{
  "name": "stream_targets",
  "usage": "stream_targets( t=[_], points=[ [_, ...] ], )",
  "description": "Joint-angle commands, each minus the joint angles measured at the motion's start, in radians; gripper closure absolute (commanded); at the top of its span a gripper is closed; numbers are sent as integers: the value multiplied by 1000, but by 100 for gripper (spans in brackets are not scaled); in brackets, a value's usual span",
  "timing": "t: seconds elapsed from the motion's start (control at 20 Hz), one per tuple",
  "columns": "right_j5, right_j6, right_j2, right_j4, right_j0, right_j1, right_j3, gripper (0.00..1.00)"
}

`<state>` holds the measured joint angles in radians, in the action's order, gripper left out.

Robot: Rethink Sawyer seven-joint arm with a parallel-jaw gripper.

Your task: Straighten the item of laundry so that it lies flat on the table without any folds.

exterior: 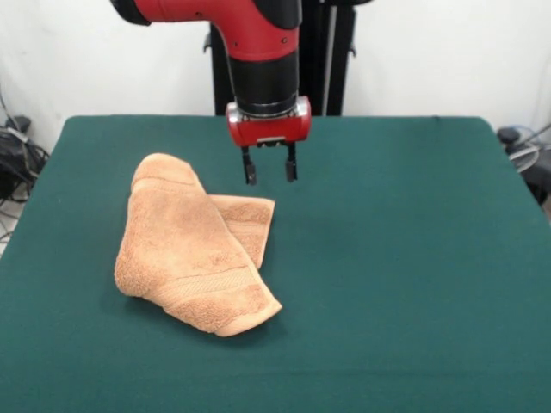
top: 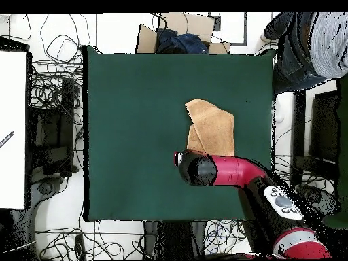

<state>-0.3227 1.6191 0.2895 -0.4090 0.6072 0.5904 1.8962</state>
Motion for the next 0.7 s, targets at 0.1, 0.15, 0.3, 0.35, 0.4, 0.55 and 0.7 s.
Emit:
stream_targets(
  t=[0.1, 0.15, 0.3, 0.35, 0.4, 0.55, 0.7],
  points=[
    [157, 162, -50, -25, -30, -99, -21, 0],
    [174, 165, -59, -27, -33, -114, -20, 0],
    [197, 164, -74, -23, -35, -132, -14, 0],
    [208, 162, -78, -22, -34, -136, -8, 0],
    [213, 161, -82, -19, -35, -141, -6, 0],
    [230, 155, -87, -14, -33, -162, -8, 0],
    [243, 153, -92, -9, -35, -173, -7, 0]
  ],
)
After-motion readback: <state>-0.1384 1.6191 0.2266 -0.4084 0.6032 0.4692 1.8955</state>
